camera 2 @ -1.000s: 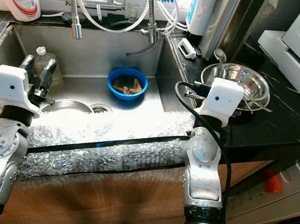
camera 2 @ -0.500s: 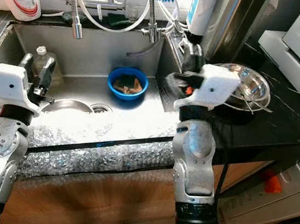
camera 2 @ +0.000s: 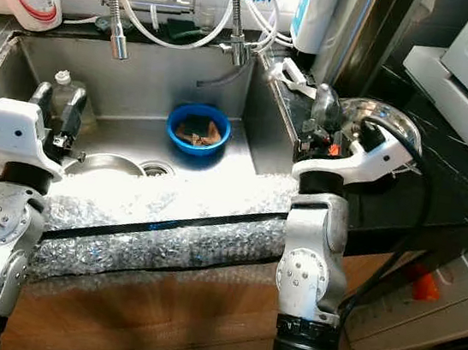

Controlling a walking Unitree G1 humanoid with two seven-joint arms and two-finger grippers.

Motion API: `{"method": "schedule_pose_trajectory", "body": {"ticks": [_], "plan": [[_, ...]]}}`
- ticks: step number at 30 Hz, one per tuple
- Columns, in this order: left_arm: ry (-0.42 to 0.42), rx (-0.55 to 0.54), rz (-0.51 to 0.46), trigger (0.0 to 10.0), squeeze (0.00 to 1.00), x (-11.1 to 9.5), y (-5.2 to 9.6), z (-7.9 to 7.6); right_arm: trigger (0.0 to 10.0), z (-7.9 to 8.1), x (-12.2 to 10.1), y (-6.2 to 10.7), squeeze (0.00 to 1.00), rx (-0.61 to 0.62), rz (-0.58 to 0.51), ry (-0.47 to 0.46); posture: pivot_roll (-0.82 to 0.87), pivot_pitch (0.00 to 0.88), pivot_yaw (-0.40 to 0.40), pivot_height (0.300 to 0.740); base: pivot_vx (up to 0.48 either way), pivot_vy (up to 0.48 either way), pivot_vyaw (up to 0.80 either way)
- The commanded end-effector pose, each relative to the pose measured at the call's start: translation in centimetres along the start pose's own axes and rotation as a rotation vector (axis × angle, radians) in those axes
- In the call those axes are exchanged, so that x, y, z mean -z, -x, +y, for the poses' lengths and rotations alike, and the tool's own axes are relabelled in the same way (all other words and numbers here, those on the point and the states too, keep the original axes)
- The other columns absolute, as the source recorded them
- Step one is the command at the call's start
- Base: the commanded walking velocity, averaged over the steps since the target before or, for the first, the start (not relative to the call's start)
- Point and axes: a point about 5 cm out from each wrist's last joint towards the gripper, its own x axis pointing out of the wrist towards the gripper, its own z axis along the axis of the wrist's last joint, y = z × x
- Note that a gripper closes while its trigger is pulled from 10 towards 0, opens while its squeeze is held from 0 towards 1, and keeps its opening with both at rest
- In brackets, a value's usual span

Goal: Kitchen organization

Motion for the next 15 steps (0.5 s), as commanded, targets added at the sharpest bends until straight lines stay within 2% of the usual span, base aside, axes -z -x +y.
{"method": "schedule_pose_trajectory", "body": {"ticks": [1, 2, 4, 5, 6, 9, 10, 11, 15], "plan": [[-0.015, 0.003, -0.032, 10.0, 0.00, -0.7, -0.3, 0.0, 10.0, 0.4, -0.5, 0.0, 0.00, -0.017, -0.008, 0.009, 0.06, 0.122, -0.059, 0.740, 0.000, 0.000, 0.00], [-0.014, 0.003, -0.032, 10.0, 0.00, -0.7, -0.3, 0.0, 10.0, 0.3, 0.0, 0.2, 0.00, -0.030, 0.032, 0.081, 0.06, 0.122, -0.059, 0.740, 0.000, 0.000, 0.00], [-0.015, 0.003, -0.031, 10.0, 0.00, -0.7, -0.3, 0.0, 10.0, 0.4, 0.3, 0.3, 0.00, -0.035, 0.048, 0.087, 0.06, 0.122, -0.059, 0.740, 0.000, 0.000, 0.00], [-0.015, 0.003, -0.031, 10.0, 0.00, -0.7, -0.3, 0.0, 1.9, 0.3, 0.5, 0.3, 0.00, -0.026, 0.051, 0.078, 0.06, 0.122, -0.060, 0.740, 0.000, 0.000, 0.00], [-0.014, 0.003, -0.031, 10.0, 0.00, -0.7, -0.3, 0.0, 0.0, 0.2, 0.5, 0.4, 0.00, -0.020, 0.056, 0.064, 0.06, 0.122, -0.060, 0.740, 0.000, 0.000, 0.00], [-0.013, 0.003, -0.031, 10.0, 0.00, -0.7, -0.3, 0.0, 0.0, 0.1, 0.7, 0.5, 0.00, -0.019, 0.073, 0.047, 0.06, 0.118, -0.060, 0.740, 0.000, 0.000, 0.00], [-0.013, 0.003, -0.031, 10.0, 0.00, -0.7, -0.3, 0.0, 2.2, 0.0, 0.8, 0.5, 0.00, -0.016, 0.079, 0.046, 0.06, 0.118, -0.060, 0.740, 0.000, 0.000, 0.00], [-0.014, 0.003, -0.031, 10.0, 0.00, -0.7, -0.3, 0.0, 10.0, -0.1, 0.9, 0.5, 0.00, -0.009, 0.085, 0.048, 0.06, 0.115, -0.060, 0.740, 0.000, 0.000, 0.00], [-0.010, 0.004, -0.036, 10.0, 0.00, -0.8, -0.4, -0.1, 10.0, -0.4, 0.9, 0.4, 0.00, 0.021, 0.092, 0.029, 0.07, 0.107, -0.061, 0.740, 0.000, 0.000, 0.00]]}}
